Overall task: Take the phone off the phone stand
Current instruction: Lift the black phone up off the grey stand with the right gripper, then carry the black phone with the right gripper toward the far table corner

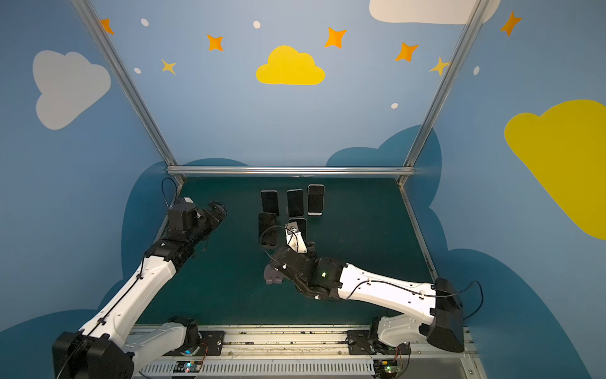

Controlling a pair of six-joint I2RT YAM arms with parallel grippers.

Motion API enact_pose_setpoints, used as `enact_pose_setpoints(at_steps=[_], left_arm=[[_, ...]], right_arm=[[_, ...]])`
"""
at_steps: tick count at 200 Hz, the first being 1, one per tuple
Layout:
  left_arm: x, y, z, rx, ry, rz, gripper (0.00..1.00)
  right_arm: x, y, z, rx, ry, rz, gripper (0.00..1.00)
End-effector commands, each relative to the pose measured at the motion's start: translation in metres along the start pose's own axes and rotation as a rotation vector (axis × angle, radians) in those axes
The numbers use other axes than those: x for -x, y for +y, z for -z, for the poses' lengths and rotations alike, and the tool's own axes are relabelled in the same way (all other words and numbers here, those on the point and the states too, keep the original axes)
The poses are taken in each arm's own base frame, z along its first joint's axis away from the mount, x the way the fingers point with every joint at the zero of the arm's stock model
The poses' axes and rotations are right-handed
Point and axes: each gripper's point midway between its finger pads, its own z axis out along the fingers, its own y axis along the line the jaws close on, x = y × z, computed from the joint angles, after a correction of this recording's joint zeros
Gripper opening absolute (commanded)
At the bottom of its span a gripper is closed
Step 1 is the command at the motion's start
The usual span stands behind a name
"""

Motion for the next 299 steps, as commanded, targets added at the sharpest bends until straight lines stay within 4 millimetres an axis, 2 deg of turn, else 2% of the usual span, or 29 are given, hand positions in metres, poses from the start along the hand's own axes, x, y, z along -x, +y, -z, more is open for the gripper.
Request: enact_pose_setpoints(at_steps=[1,35,54,80,121,171,198,234,299], left_arm=[[0.008,-0.018,0.008,-0.057,-0.014,-0.022,1.0],[0.008,-0.022,0.012,-0.077,-0.016,-0.017,1.0],[0.008,-0.024,0.012,-0.096,-0.016,-0.016,1.0],[0.006,-0.023,0.011,-0.096,-0.014,-0.016,1.0],[0.006,-0.027,0.012,-0.111,-0.011,-0.02,1.0],[0.006,-0.028,0.015,-0.119,-0.021,-0.024,0.99],[0.004,-0.031,0.015,-0.128,-0.009,-0.025,0.99],[0.001,-0.031,0.013,-0.13,0.0,-0.027,0.99],[0.0,-0.035,0.015,-0.148,0.004,-0.031,0.99]], right_arm=[[0.008,-0.035,0.012,-0.048,-0.004,0.015,0.7],[0.015,-0.091,0.025,-0.129,-0.041,0.033,0.7],[0.022,-0.108,0.029,-0.132,-0.108,0.027,0.7],[0.022,-0.126,0.023,-0.127,-0.116,0.009,0.71],[0.024,-0.156,-0.005,-0.134,-0.052,-0.058,0.7],[0.059,-0.185,-0.03,-0.189,-0.067,-0.066,0.69],[0.058,-0.202,-0.04,-0.195,0.0,-0.07,0.7],[0.056,-0.215,-0.051,-0.16,0.069,-0.101,0.7],[0.047,-0.249,-0.087,-0.155,0.198,-0.165,0.71]])
